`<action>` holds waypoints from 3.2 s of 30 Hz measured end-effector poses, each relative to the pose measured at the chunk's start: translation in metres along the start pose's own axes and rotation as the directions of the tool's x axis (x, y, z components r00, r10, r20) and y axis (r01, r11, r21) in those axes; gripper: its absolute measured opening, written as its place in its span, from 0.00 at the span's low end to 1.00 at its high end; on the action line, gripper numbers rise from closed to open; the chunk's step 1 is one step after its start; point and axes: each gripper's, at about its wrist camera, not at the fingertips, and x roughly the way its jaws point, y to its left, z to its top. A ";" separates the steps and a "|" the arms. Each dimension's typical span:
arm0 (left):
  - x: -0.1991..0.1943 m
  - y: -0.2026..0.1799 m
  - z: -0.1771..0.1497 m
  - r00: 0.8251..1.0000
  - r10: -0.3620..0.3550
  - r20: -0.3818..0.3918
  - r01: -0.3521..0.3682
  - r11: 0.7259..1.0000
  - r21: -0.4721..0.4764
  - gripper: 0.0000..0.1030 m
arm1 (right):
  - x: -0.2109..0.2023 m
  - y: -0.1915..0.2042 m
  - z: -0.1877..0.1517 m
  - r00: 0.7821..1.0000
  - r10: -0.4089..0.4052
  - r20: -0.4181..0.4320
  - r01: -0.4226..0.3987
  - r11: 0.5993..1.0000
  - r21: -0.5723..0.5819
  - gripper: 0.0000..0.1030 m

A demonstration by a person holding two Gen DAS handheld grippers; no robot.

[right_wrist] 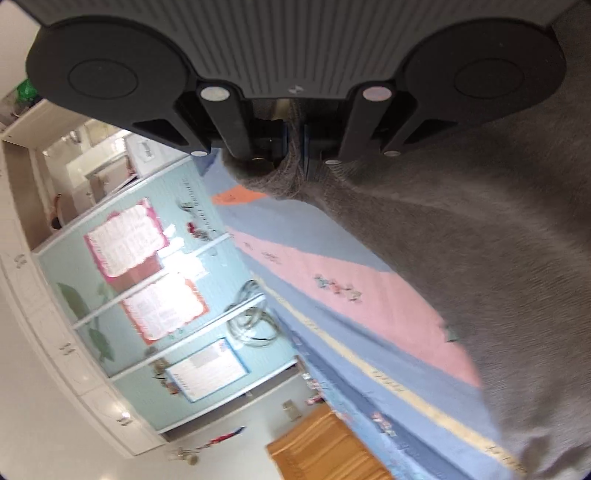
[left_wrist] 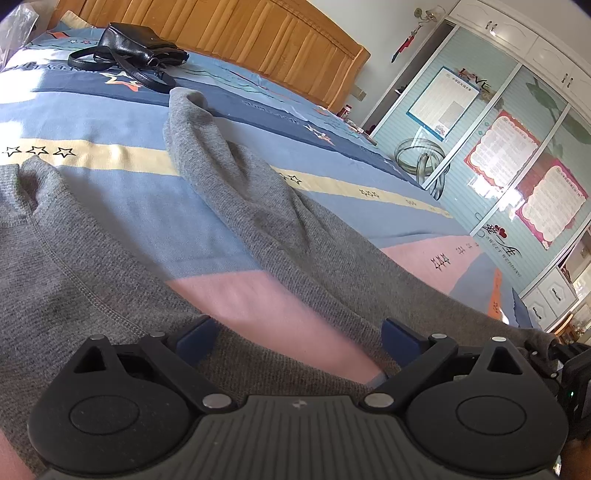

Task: Fold clothes
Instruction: 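Lift the grasped grey sweater edge with the right gripper and pull it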

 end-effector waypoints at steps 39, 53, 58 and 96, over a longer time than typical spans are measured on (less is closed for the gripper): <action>0.007 -0.014 -0.004 0.999 0.039 -0.030 -0.035 0.990 0.138 0.99 | 0.121 -0.096 -0.077 0.895 0.373 -0.246 -0.083 0.678 0.730 0.38; -0.005 -0.016 -0.005 0.997 0.032 -0.066 -0.025 0.993 0.115 0.99 | -0.067 -0.147 -0.194 0.961 0.247 -0.126 0.045 0.313 0.949 0.51; -0.010 -0.021 -0.011 0.997 0.033 -0.071 -0.024 0.992 0.121 0.99 | -0.071 -0.127 -0.241 0.955 0.289 -0.059 0.049 0.041 0.998 0.51; -0.022 -0.024 -0.002 0.987 0.000 -0.159 0.013 0.997 0.081 0.99 | -0.113 -0.078 -0.269 0.955 0.252 -0.154 0.163 -0.014 0.987 0.21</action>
